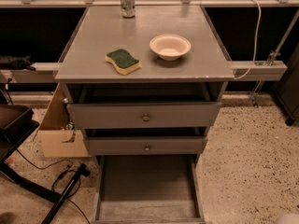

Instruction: Close bottom drawer

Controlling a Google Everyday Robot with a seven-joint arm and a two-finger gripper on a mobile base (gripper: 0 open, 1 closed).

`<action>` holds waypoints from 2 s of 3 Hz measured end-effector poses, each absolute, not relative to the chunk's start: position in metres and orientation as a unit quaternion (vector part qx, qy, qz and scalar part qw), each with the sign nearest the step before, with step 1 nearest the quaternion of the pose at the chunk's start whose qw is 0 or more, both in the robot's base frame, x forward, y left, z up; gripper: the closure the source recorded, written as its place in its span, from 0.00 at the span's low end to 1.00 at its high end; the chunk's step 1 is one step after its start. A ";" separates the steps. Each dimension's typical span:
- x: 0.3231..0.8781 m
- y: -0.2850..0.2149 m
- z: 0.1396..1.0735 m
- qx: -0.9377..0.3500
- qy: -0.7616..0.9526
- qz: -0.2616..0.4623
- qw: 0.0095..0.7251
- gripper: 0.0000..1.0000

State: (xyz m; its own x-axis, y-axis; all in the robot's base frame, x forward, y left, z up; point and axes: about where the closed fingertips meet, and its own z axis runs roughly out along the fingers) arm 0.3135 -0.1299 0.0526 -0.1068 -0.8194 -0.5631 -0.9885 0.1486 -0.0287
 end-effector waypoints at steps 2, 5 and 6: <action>0.349 -0.120 0.058 -0.631 0.710 0.173 0.261 1.00; 0.409 -0.108 0.090 -0.646 0.689 0.144 0.295 1.00; 0.432 -0.105 0.103 -0.647 0.685 0.135 0.306 1.00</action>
Offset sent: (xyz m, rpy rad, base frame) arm 0.0884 0.0094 0.0149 0.0411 -0.1309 0.0020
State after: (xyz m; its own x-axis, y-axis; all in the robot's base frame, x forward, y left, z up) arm 0.4318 -0.1046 0.1030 0.0255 -0.8043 -0.5936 -0.9694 0.1252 -0.2113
